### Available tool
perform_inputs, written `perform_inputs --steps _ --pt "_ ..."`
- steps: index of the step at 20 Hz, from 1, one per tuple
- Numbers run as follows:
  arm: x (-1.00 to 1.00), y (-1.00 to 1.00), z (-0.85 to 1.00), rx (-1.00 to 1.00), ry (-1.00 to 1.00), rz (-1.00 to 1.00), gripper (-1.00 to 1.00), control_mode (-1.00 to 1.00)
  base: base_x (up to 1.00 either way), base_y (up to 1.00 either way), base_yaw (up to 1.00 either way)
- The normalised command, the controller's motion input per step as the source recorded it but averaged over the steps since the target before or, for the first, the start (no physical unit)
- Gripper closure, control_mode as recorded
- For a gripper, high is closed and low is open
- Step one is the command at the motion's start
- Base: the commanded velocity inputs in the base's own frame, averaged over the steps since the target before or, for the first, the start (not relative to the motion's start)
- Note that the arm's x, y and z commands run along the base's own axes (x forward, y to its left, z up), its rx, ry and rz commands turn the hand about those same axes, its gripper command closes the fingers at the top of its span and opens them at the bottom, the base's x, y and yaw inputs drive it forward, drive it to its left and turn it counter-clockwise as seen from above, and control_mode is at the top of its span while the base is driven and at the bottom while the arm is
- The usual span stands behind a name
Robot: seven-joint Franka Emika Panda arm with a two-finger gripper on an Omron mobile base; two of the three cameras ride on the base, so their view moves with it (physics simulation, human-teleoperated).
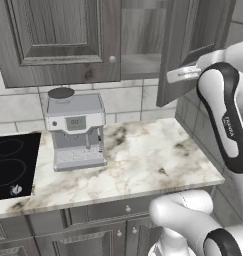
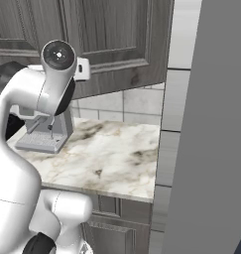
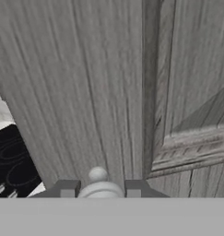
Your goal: Get the candle and the beer from the cabinet and move them to the dining counter.
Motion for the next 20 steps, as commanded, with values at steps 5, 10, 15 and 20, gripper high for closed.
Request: perform_inputs --steps 5,10,15,20 --pt "-0.28 -0.2 -0.1 0.0 0.04 0.02 1.0 -1.0 0.0 0.0 0.0" --pt "-0.33 -0.13 -0.12 0.0 0.04 0.0 1.0 -1.0 0.0 0.0 0.0" --pt "-0.28 -0.06 -0.09 0.0 0.05 0.0 1.0 -1.0 0.0 0.0 0.0" --pt "-0.21 -0.03 -0.05 0.0 0.04 0.0 1.0 -1.0 0.0 0.0 0.0"
